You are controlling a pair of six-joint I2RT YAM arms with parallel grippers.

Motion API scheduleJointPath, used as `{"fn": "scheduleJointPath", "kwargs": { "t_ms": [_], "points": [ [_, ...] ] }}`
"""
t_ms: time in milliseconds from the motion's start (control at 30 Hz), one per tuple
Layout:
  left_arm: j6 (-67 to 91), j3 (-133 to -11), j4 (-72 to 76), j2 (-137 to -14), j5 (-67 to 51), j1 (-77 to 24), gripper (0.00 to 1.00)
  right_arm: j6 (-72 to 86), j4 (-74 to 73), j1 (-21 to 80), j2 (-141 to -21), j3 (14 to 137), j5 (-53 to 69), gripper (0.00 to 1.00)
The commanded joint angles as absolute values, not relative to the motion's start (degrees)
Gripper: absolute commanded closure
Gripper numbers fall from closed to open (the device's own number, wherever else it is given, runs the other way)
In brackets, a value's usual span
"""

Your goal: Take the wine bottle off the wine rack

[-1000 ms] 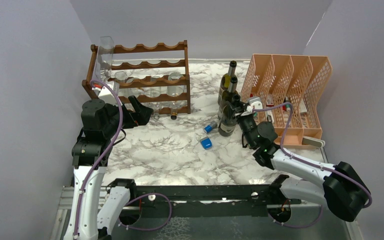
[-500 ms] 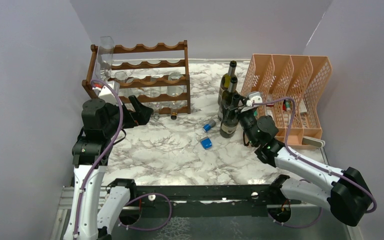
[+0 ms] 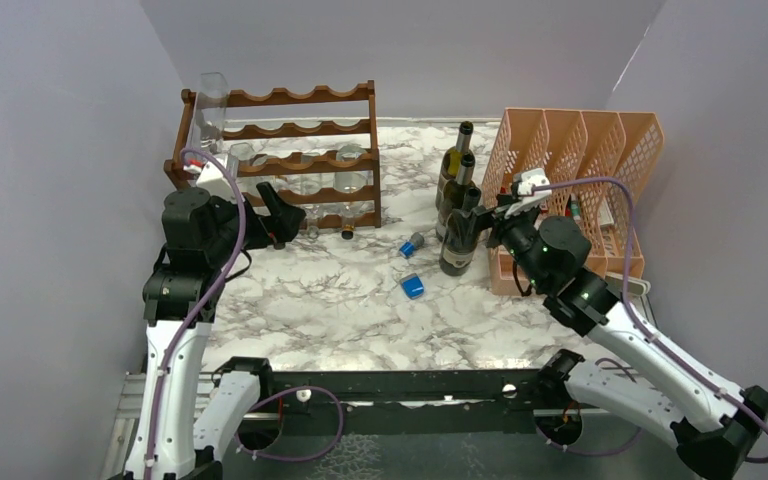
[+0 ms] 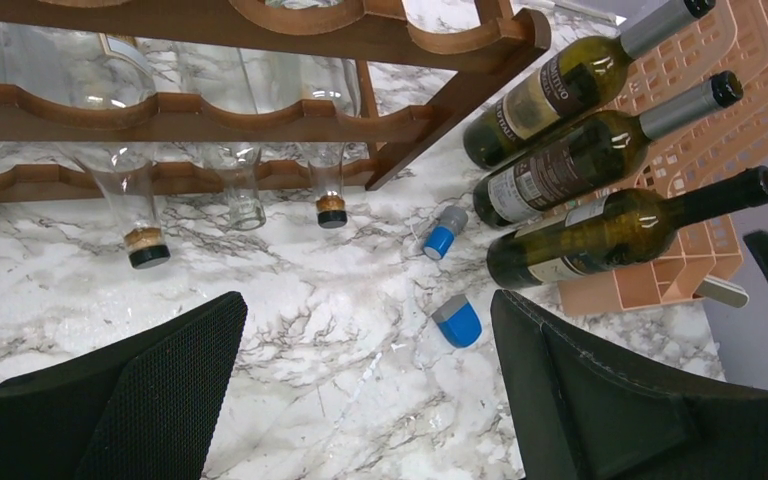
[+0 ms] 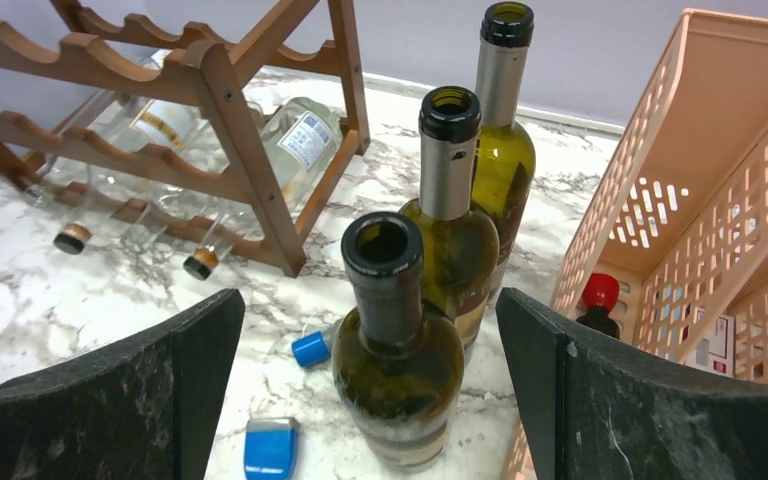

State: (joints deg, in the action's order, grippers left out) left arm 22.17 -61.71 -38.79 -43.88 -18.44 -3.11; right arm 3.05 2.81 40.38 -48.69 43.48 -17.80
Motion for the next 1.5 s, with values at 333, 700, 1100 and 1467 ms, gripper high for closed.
{"fn": "scheduleJointPath", "kwargs": {
  "t_ms": [333, 700, 1100, 1467],
  "points": [
    [15.6, -78.7, -38.9, -56.3, -8.8, -3.2, 0.01, 11.2, -25.1, 40.2, -37.6, 49.7, -11.7, 0.0],
    [8.8, -99.6, -40.1, -74.0, 6.1, -3.1, 0.01, 25.4, -30.2, 40.2, -36.0, 52.7, -11.6, 0.0],
    [4.8, -115.5, -40.3, -92.3, 14.3, 0.8, 0.01, 18.3, -39.8, 40.2, -44.3, 62.6, -8.5, 0.0],
    [7.3, -126.7, -41.4, -106.4, 5.9, 8.4, 0.01, 7.9, -37.4, 40.1, -40.2, 63.5, 5.2, 0.0]
  ]
}}
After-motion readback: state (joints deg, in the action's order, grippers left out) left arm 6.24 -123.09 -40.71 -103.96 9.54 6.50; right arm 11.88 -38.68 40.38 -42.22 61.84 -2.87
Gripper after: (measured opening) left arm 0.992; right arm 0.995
